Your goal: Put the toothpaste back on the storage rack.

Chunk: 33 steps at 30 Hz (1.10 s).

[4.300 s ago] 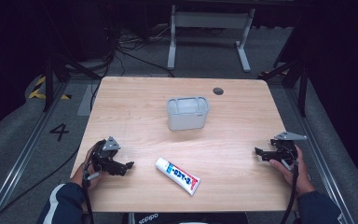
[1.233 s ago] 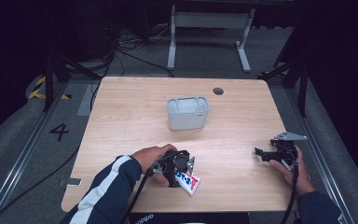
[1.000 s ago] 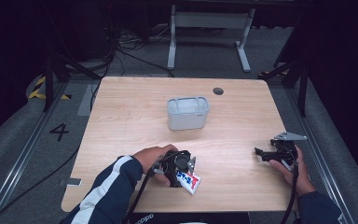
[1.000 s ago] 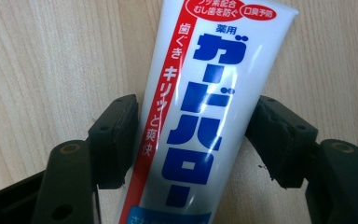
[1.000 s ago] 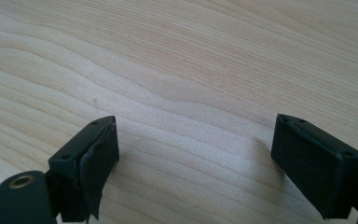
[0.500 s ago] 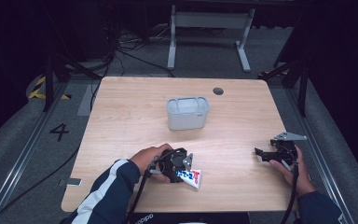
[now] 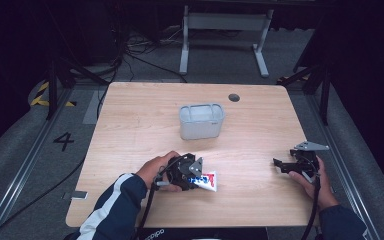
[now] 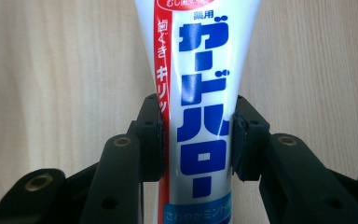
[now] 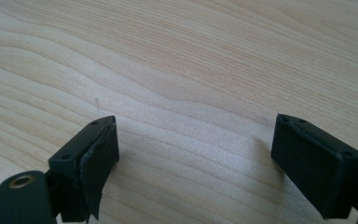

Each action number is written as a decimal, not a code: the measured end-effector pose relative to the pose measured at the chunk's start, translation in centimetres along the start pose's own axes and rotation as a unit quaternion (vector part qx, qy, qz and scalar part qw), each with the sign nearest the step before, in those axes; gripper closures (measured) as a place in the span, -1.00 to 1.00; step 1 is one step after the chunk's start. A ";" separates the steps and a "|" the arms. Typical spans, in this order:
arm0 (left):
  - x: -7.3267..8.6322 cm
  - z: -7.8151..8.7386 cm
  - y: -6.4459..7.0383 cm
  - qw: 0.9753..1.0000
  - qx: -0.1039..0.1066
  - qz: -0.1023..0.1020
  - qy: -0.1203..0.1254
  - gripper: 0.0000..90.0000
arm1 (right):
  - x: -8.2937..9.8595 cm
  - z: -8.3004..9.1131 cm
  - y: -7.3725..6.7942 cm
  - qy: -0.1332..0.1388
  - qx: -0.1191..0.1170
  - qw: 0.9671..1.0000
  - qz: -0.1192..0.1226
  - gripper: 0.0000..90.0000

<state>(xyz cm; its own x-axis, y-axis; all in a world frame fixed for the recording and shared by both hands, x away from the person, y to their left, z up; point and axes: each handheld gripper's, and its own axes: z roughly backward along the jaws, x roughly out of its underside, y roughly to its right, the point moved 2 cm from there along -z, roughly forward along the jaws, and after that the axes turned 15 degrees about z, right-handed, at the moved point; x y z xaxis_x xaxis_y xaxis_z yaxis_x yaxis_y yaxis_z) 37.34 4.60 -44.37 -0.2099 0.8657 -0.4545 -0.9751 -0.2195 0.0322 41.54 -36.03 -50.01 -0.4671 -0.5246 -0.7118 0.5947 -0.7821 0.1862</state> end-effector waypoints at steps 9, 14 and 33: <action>-0.3 2.2 -0.9 0.996 -0.004 0.052 0.076 0.42 | 0.0 0.0 0.0 0.000 0.000 1.000 0.000 -0.66; -0.8 3.0 -1.3 0.992 -0.002 0.068 0.110 0.42 | 0.0 0.0 0.0 0.000 0.000 1.000 0.000 -0.66; -2.9 5.8 -3.1 0.967 -0.014 0.125 0.220 0.43 | 0.0 0.0 0.0 0.000 0.000 1.000 0.000 -0.66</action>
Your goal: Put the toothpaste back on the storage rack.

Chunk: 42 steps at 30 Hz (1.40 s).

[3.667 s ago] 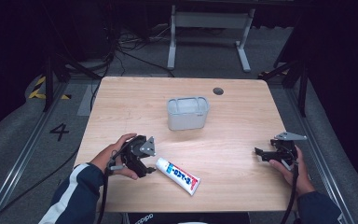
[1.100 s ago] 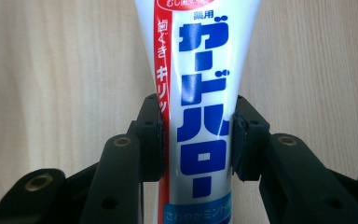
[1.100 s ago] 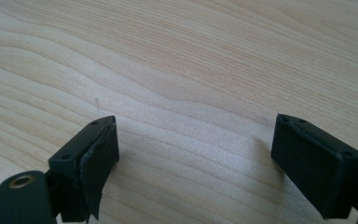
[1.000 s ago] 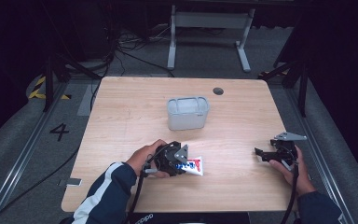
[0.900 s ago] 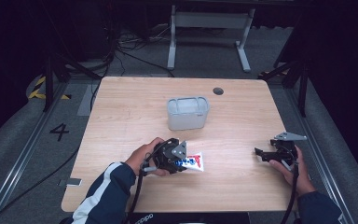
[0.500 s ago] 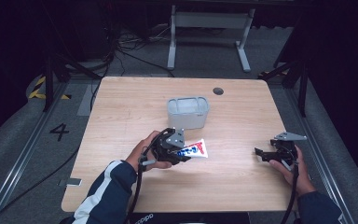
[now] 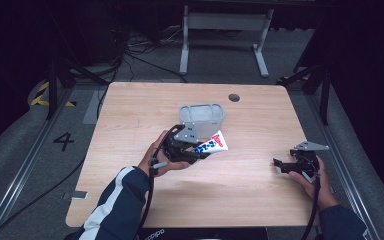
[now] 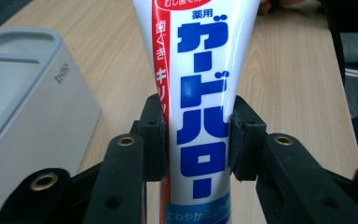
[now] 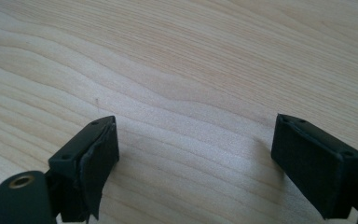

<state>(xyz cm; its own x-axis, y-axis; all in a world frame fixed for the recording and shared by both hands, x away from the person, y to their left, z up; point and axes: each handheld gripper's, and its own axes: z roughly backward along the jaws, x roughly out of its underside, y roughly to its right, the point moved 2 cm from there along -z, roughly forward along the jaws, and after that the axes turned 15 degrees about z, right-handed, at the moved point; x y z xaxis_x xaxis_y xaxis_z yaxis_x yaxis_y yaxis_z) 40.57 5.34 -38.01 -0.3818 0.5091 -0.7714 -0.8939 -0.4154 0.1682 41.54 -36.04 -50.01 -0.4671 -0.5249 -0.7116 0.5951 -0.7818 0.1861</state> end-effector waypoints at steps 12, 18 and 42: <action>-3.1 0.5 -1.4 0.998 -0.021 0.020 0.059 0.45 | 0.0 0.0 0.0 0.000 0.000 1.000 0.000 -0.66; -4.5 0.5 -2.1 0.995 -0.033 0.036 0.084 0.45 | 0.0 0.0 0.0 0.000 -0.001 1.000 0.001 -0.66; -7.9 -1.9 -6.7 0.973 -0.083 0.092 0.194 0.45 | 0.0 0.0 -0.1 0.001 -0.004 1.000 0.003 -0.66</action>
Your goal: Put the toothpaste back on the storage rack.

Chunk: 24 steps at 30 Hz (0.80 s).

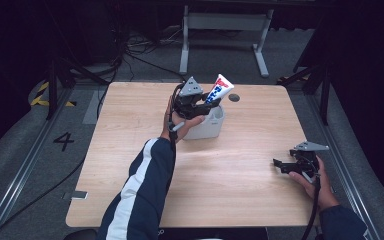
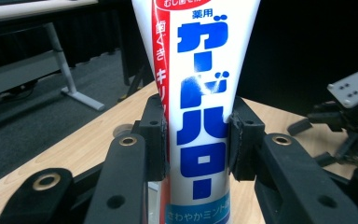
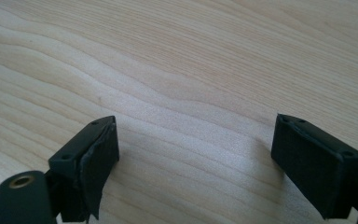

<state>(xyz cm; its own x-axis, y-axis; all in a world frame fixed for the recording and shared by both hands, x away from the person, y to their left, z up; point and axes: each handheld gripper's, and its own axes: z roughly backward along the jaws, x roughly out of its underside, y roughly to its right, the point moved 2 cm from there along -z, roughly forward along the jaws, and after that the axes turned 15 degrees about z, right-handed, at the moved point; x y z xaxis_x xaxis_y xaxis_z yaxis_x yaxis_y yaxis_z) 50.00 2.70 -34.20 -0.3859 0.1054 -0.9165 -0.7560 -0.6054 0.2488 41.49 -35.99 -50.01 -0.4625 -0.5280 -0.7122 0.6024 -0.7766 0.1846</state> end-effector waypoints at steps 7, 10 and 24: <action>0.1 -0.3 -1.2 1.000 -0.012 0.020 0.018 0.45 | 0.0 0.0 0.0 0.000 -0.001 1.000 0.000 -0.66; 0.3 -0.7 -1.7 0.999 -0.016 0.031 0.028 0.45 | 0.0 0.0 0.0 0.000 -0.002 1.000 0.000 -0.66; 1.7 -1.8 -2.6 0.997 -0.044 0.043 0.035 0.45 | 0.0 0.1 -0.2 0.001 -0.004 1.000 0.005 -0.66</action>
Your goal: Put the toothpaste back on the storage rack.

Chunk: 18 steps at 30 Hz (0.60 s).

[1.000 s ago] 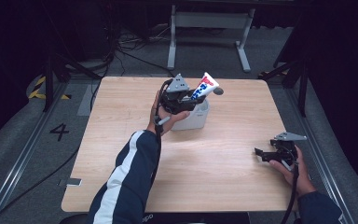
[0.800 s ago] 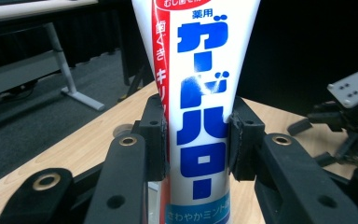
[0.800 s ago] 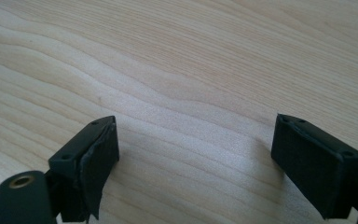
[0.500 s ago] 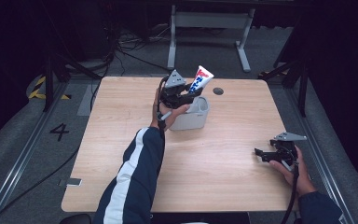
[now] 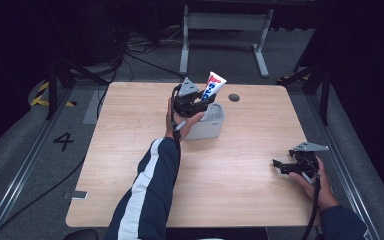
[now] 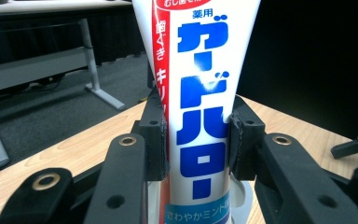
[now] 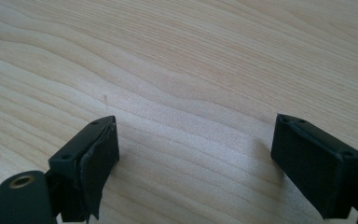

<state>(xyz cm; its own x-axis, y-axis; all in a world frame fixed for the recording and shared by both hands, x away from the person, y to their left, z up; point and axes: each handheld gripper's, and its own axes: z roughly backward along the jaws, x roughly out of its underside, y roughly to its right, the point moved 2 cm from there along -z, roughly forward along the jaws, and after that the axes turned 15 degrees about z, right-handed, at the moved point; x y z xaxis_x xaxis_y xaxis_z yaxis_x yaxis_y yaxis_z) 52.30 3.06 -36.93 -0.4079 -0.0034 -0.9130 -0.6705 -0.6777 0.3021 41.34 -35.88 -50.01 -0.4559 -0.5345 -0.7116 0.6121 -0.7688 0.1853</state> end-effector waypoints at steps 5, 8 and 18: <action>0.3 -0.1 -0.7 1.000 -0.011 0.005 0.002 0.45 | 0.0 0.0 0.0 0.000 -0.001 1.000 0.002 -0.66; 0.7 -0.2 -0.9 1.000 -0.011 0.004 -0.001 0.45 | 0.0 0.0 0.0 0.000 -0.001 1.000 0.002 -0.66; 1.6 -0.2 -1.3 0.999 -0.019 -0.001 -0.031 0.42 | 0.0 0.0 0.0 0.001 -0.001 1.000 0.003 -0.66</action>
<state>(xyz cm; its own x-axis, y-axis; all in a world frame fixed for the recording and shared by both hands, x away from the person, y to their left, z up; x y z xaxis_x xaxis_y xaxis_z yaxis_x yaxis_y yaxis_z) 52.61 3.78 -38.82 -0.4449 0.0423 -0.8946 -0.6479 -0.7049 0.2889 41.34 -35.87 -50.02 -0.4509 -0.5388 -0.7116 0.6168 -0.7644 0.1879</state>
